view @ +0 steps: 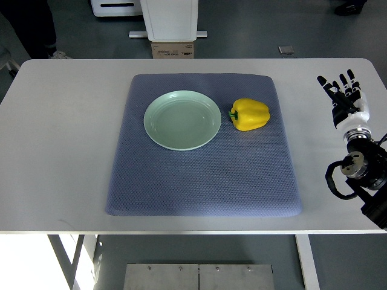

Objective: Place yellow pepper on plate with right hand

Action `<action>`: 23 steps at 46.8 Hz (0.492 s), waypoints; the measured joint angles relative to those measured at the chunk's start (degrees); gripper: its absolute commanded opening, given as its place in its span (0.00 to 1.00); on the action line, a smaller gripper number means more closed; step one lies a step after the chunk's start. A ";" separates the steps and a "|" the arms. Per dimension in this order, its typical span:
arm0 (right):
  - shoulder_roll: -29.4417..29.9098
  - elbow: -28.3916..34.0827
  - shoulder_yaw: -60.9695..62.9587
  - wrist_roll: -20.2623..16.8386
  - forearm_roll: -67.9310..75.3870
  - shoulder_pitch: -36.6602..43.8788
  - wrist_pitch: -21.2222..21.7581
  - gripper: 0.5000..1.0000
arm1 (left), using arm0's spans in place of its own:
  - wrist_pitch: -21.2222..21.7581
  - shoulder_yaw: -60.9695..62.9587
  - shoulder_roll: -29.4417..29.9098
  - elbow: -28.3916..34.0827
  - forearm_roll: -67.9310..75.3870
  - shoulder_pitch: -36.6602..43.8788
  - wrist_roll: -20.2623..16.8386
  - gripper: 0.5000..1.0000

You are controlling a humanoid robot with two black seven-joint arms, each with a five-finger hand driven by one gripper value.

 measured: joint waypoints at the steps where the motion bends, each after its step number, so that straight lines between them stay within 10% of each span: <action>1: 0.35 -0.04 0.10 0.03 0.00 0.00 0.01 1.00 | 0.00 -0.02 0.00 0.00 0.00 -0.03 -0.01 1.00; 23: 1.41 0.84 -0.26 1.08 -0.11 2.13 1.17 1.00 | 0.00 0.01 0.00 0.02 0.00 0.02 -0.01 1.00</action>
